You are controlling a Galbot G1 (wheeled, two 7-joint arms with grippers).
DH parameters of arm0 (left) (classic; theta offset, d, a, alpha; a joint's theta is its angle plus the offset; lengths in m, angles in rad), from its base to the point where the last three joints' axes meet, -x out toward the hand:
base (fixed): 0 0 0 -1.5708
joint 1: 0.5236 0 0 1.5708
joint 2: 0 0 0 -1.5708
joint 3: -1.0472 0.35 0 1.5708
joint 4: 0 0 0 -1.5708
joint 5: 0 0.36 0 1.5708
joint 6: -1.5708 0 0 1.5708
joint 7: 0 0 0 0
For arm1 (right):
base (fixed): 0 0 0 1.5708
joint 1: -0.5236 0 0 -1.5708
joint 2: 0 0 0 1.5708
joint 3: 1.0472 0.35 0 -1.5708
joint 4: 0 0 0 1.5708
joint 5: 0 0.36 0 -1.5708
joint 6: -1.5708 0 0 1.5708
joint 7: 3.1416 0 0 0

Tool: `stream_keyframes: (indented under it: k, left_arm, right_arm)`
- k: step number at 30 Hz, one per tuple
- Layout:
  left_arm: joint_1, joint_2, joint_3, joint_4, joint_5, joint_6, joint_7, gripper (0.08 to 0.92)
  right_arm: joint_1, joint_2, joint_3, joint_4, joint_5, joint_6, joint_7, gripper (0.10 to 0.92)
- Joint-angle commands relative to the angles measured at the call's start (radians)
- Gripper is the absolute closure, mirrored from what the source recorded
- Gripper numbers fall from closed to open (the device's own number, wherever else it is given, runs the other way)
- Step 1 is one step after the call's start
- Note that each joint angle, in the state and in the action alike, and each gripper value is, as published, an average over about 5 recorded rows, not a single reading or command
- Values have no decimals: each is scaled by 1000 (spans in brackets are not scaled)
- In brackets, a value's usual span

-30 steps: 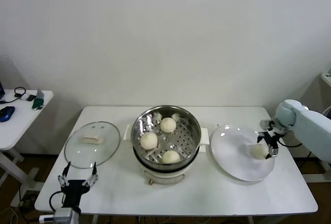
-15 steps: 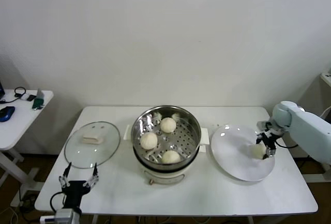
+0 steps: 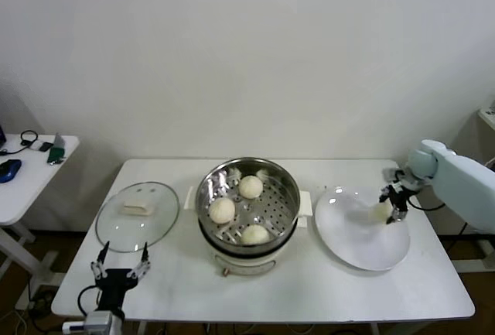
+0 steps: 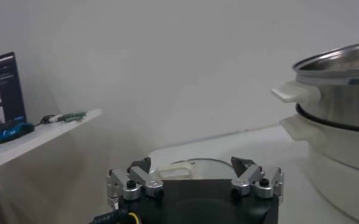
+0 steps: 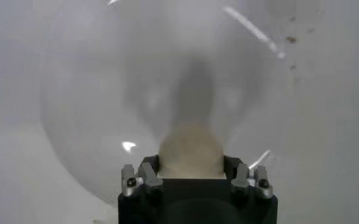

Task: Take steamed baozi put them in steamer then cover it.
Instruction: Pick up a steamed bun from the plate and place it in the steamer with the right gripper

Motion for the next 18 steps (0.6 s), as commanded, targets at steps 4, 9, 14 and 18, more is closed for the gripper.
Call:
stream_keyframes:
  k: [4, 9, 14, 18]
  left_arm:
    - [3, -4, 12, -20, 11, 1, 1, 177]
    - [-2, -3, 19, -25, 18, 0, 5, 177]
    - [-8, -1, 21, -28, 11, 1, 5, 177]
    - [-14, 2, 23, -30, 7, 1, 5, 177]
  right_arm:
    - [522, 126, -468, 130, 535, -203, 108, 352]
    - [639, 196, -560, 251, 693, -272, 182, 355]
    - [714, 251, -631, 382, 850, -351, 273, 355]
    - [744, 268, -665, 484, 941, -411, 342, 354]
